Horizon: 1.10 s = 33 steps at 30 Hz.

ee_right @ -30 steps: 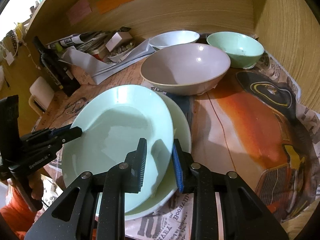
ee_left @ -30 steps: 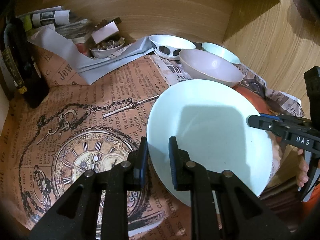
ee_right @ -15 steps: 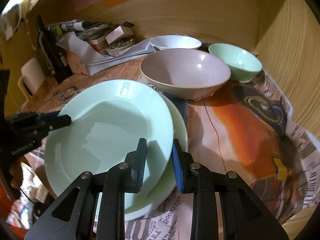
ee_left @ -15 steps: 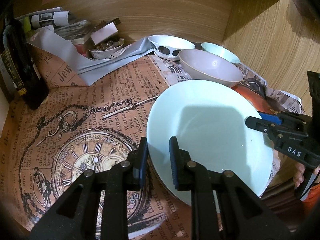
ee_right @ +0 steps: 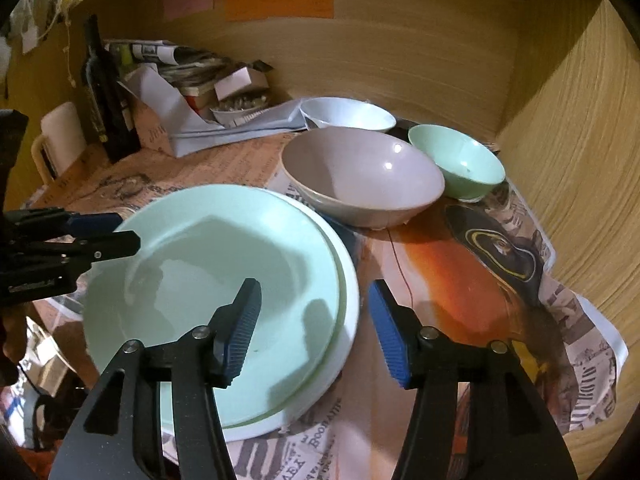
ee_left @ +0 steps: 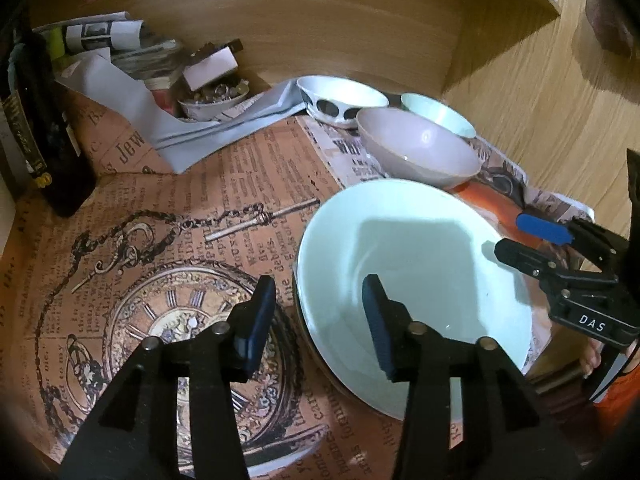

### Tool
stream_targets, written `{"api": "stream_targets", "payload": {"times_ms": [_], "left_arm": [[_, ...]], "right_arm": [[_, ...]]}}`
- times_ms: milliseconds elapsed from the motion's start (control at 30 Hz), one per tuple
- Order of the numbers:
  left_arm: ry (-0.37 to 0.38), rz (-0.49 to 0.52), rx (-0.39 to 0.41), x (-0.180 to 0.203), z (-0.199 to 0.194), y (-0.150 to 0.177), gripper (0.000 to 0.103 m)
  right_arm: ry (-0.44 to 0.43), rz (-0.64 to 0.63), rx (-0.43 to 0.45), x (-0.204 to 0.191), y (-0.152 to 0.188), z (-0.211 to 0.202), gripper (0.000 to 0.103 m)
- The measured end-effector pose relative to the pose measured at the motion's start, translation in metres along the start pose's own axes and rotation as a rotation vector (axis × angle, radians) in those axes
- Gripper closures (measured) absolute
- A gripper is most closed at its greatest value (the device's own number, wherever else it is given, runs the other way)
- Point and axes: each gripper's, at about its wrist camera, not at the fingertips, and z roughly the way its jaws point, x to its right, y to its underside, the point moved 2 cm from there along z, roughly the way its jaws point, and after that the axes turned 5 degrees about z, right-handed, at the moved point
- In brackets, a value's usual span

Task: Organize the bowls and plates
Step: 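Open both tools and move them to the pale pink bowl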

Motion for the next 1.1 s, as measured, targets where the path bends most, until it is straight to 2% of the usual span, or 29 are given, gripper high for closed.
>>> {"api": "stream_targets", "payload": {"times_ms": [133,233,433,600,700,833,967,1100], "left_arm": [[-0.008,0.021,0.043,0.002,-0.014,-0.007,0.056],[-0.030,0.052,0.093,0.004,-0.026,-0.015,0.047],[-0.048,0.085,0.162,0.007,-0.044,-0.038,0.042],[-0.068,0.085,0.211,0.010,-0.048,-0.062,0.019],[-0.079,0.094,0.233,0.013,-0.044,-0.079,0.013],[-0.066,0.090,0.224,0.013,-0.028,-0.098,0.013],[-0.029,0.063,0.160,0.006,0.003,-0.115,0.013],[-0.026,0.062,0.116,0.002,0.031,-0.125,0.013]], "right_arm": [[-0.024,0.040,0.013,0.005,-0.003,-0.004,0.051],[-0.048,0.075,0.033,0.009,-0.010,-0.008,0.051],[-0.053,0.115,0.112,0.019,-0.027,-0.025,0.051],[-0.060,0.147,0.196,0.034,-0.045,-0.039,0.051],[-0.062,0.168,0.228,0.043,-0.055,-0.040,0.050],[-0.060,0.191,0.237,0.054,-0.063,-0.032,0.049],[-0.057,0.216,0.212,0.063,-0.068,-0.014,0.048],[-0.055,0.231,0.169,0.071,-0.070,0.009,0.048]]}}
